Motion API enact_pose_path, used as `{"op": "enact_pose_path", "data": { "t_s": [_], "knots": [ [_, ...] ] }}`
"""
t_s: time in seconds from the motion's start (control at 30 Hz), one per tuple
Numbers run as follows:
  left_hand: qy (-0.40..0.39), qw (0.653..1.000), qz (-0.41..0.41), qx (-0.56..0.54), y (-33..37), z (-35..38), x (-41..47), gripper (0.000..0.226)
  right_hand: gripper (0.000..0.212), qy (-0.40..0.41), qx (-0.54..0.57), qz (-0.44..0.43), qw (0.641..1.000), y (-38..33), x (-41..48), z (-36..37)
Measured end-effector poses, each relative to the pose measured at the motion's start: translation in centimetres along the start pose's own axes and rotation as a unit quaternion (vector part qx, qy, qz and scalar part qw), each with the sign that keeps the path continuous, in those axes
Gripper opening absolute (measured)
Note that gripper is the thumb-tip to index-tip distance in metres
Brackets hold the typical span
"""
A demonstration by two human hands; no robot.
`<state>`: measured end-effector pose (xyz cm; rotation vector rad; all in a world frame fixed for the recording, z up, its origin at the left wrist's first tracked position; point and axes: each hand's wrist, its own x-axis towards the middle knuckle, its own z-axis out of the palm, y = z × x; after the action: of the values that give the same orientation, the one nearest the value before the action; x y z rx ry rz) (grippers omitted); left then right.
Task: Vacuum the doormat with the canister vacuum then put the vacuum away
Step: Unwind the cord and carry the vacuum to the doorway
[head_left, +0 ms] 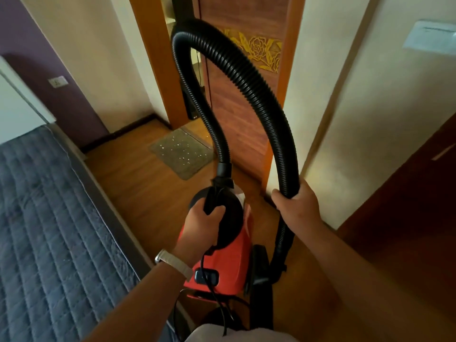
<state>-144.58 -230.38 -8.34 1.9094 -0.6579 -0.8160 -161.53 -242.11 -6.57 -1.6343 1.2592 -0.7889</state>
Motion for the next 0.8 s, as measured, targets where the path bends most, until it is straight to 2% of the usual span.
{"op": "enact_pose_path", "data": {
  "t_s": [0.2, 0.47, 0.8],
  "knots": [
    [-0.007, 0.999, -0.047, -0.02, 0.5, -0.8, 10.3, 0.011, 0.022, -0.005, -0.01, 0.001, 1.0, -1.0, 8.9, 4.7],
    [0.005, 0.999, -0.036, -0.031, 3.7, -6.5, 25.2, 0.016, 0.02, -0.026, -0.025, -0.016, 0.999, -7.2, 22.4, 14.3],
    [0.087, 0.995, -0.049, -0.023, 5.4, -12.7, 37.3, 0.017, 0.019, -0.066, -0.011, -0.006, 0.998, -11.5, 34.5, 22.4]
  ]
}}
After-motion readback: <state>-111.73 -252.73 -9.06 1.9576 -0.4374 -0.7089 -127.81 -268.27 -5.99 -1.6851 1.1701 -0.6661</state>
